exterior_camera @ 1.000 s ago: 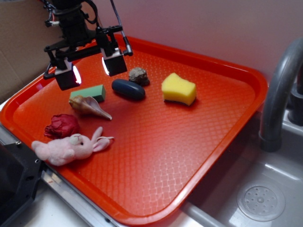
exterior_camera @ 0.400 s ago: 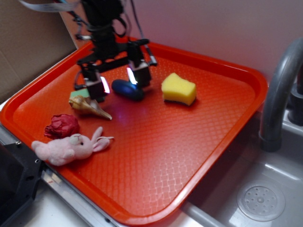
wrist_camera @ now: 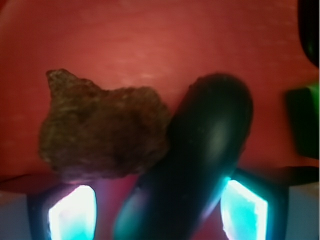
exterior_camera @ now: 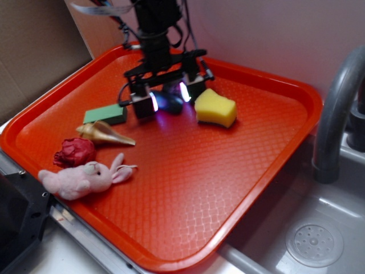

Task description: Grab the plastic pickle.

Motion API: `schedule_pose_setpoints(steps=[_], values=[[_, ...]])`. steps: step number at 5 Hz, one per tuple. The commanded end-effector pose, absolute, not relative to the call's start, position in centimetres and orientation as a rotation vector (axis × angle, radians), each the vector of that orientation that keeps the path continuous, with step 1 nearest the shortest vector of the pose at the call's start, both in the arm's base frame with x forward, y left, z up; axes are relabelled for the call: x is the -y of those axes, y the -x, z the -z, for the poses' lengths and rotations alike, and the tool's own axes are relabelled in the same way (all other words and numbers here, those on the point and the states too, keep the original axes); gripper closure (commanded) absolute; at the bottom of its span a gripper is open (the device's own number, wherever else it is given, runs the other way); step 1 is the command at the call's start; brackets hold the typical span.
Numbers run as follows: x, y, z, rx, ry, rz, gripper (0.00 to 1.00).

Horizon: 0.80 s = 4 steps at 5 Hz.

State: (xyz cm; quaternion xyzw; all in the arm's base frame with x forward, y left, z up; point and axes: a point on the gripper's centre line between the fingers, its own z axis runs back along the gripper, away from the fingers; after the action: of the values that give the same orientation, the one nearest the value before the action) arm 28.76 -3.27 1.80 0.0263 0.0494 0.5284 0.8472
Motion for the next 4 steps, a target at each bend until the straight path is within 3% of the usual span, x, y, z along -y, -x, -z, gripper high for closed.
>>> schedule_pose_setpoints(steps=[1,2,3,4], values=[[2.6,-26.2,-2.9,-0.080,-0.027,-1.036,1.00],[2.2,-24.0,-6.4,-0.014,0.013,-0.874,1.00],[2.2,-20.4,-11.3,0.053,-0.016,-0.723,1.00],[1.4,-19.9,-16.2,0.070,-0.021,-0.473,1.00]])
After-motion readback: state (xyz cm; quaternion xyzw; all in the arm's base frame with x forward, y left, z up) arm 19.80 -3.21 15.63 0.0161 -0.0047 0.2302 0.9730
